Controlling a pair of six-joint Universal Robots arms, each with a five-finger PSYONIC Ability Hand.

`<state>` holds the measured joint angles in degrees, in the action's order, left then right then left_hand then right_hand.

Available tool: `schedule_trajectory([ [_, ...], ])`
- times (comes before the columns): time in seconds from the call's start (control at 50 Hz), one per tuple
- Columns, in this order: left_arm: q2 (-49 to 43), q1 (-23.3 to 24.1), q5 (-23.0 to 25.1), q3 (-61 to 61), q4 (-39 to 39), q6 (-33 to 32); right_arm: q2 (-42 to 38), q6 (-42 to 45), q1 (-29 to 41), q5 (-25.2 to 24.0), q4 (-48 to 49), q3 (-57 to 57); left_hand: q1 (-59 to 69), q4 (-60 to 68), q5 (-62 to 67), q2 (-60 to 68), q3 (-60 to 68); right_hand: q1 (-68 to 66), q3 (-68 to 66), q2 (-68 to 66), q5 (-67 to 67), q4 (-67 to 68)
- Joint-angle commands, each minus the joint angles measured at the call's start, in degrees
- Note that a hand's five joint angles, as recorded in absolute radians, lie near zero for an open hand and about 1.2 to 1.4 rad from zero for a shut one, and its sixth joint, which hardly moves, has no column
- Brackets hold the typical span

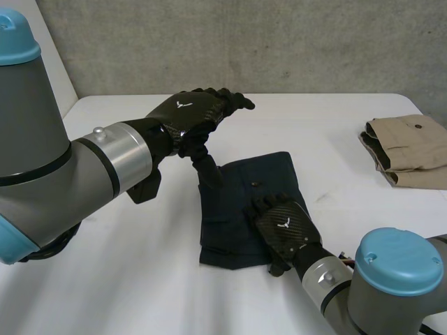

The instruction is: Fold the laundry.

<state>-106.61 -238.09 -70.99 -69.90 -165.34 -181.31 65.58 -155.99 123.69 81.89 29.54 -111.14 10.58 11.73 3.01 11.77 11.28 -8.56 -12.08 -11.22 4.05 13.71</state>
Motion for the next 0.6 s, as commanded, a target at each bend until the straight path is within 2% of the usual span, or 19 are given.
schedule_trajectory([
  [0.02, -0.1, 0.0, -0.1, -0.1, -0.1, 0.2, -1.9, 1.6, -0.2, 0.0, 3.9, 1.1, 1.5, 0.3, -0.9, 0.3, 0.8, -4.0, -0.5, -1.4, -1.5, -1.1],
  [0.2, 0.0, 0.0, -0.1, -0.7, -0.2, 0.3, -4.3, 1.6, -0.2, 0.2, 5.5, 3.7, 1.3, 0.2, -1.1, 0.1, 0.6, -13.6, -10.1, -11.0, 8.1, 8.5],
  [0.4, -0.1, 0.6, -0.1, -0.9, -0.4, 0.3, -8.1, 1.5, -0.2, 0.6, 5.5, 7.6, 1.3, 0.2, -1.1, 0.1, 0.6, -17.8, -14.3, -15.2, 12.3, 12.7],
  [0.6, -0.2, 0.9, -0.1, -1.0, -0.4, 0.3, -10.6, 1.5, -0.3, 3.7, 4.6, 12.9, 1.3, 0.2, -1.1, 0.1, 0.6, -35.7, -32.1, -33.0, 30.2, 30.5],
])
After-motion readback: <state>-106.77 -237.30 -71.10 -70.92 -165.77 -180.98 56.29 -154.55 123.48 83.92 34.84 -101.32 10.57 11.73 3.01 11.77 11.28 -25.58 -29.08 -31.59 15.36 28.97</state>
